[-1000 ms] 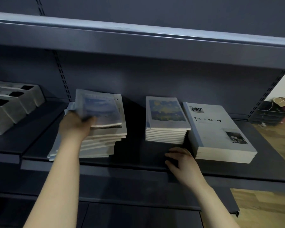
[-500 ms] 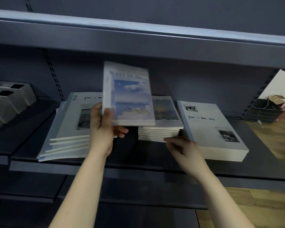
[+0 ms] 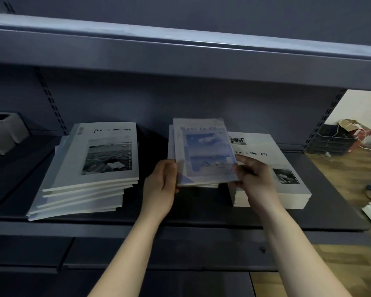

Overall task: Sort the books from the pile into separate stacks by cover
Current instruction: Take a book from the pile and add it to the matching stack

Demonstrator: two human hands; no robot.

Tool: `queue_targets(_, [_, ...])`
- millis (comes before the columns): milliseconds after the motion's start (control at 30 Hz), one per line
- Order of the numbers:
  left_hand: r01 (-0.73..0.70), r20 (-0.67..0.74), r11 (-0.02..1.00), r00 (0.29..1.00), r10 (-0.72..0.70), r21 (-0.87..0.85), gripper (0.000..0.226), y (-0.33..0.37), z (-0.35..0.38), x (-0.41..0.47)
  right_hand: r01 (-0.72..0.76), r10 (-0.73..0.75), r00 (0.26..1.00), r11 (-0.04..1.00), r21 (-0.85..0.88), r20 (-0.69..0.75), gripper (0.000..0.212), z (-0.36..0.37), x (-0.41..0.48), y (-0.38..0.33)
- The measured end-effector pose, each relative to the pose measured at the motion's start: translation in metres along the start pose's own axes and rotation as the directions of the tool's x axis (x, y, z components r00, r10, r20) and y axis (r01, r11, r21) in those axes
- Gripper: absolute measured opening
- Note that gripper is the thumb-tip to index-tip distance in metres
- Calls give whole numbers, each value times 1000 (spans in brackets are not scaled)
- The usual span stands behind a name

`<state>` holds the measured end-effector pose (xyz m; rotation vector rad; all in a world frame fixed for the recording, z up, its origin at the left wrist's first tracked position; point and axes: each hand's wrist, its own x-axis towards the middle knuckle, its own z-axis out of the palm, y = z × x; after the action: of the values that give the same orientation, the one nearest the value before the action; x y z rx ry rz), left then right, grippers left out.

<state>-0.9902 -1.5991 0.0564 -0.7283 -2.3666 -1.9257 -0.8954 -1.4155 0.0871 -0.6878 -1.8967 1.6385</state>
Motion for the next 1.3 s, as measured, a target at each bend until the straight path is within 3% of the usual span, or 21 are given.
queue_targets(167, [-135, -13, 943, 989, 146, 303, 23, -26, -3, -2, 54, -60, 998, 982, -179, -29, 29, 0, 10, 4])
queue_targets(300, [-182, -19, 865, 976, 216, 467, 28, -39, -4, -3, 139, -139, 990, 854, -501, 37, 31, -4, 12, 4])
queue_targets(433, [-152, -8, 784, 981, 195, 602, 31, -49, -8, -2, 187, -123, 981, 791, -583, 147, 54, -3, 8, 6])
queue_targets(567, [-124, 64, 672, 991, 114, 730, 35, -58, -7, -3, 250, -213, 968, 724, -643, 136, 54, 2, 7, 6])
queue_targets(733, [-136, 62, 621, 988, 140, 772, 33, -61, -4, -5, 317, -306, 942, 689, -652, 135, 47, 15, 8, 5])
queue_targets(967, [-151, 47, 601, 982, 185, 785, 31, -65, -3, -4, 368, -310, 927, 638, -676, 211, 49, 24, 14, 4])
queue_targets(1300, [-149, 50, 597, 983, 179, 788, 25, -66, -3, -4, 391, -420, 895, 584, -711, 147, 48, 33, 20, 10])
